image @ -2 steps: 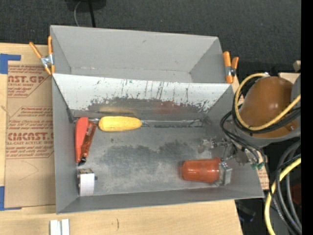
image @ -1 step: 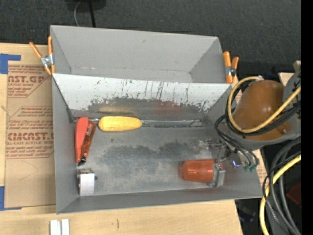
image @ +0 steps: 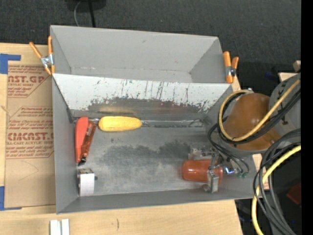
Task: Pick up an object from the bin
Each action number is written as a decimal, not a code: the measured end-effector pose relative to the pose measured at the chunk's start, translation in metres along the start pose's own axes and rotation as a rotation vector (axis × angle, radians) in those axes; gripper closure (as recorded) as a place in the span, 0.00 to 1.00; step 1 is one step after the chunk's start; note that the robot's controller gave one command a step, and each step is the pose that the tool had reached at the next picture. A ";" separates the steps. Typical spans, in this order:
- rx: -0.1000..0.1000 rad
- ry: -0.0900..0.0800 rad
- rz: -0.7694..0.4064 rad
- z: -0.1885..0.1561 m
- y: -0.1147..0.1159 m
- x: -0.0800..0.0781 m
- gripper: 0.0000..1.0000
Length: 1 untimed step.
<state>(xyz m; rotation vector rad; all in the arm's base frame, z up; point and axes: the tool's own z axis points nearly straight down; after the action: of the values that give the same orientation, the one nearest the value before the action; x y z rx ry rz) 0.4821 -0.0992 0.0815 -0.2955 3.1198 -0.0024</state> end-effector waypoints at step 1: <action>0.006 -0.014 0.034 0.024 0.001 -0.005 1.00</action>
Offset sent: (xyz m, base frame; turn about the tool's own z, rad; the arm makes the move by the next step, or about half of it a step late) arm 0.0000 0.0000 0.0000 0.0000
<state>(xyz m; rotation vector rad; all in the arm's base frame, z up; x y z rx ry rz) 0.4866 -0.0974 0.0571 -0.2412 3.1101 -0.0096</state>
